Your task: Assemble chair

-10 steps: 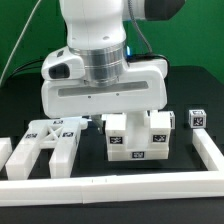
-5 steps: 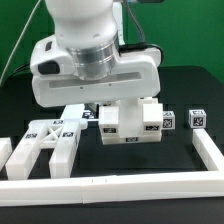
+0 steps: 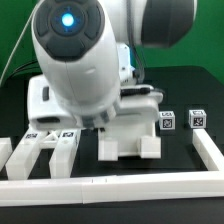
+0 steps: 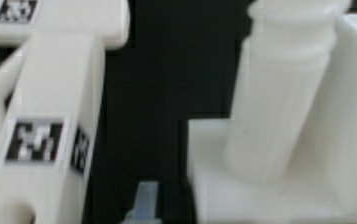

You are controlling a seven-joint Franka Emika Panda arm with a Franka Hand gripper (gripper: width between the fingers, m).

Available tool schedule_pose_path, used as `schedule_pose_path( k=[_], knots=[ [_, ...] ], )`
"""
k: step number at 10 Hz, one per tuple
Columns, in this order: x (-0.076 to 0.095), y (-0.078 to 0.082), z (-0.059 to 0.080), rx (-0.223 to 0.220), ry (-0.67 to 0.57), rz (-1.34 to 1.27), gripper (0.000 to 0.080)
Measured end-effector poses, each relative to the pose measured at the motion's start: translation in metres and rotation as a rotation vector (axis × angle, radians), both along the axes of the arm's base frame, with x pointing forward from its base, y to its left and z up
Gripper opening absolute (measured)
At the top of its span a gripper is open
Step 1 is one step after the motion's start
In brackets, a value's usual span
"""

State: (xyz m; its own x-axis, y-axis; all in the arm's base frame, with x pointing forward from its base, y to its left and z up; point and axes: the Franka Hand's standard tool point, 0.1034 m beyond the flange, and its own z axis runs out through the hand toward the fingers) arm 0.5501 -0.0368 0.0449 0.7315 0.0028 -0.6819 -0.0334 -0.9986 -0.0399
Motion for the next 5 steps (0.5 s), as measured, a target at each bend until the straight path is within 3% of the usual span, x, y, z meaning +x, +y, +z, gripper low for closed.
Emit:
schedule_pose_path(
  k=[4,5],
  knots=[
    [-0.0008,-0.0032,0.0031,-0.009,0.035,-0.021,0.0037],
    [0.0067,-0.0058,-0.0003,-0.020,0.036,-0.027,0.0037]
  ],
)
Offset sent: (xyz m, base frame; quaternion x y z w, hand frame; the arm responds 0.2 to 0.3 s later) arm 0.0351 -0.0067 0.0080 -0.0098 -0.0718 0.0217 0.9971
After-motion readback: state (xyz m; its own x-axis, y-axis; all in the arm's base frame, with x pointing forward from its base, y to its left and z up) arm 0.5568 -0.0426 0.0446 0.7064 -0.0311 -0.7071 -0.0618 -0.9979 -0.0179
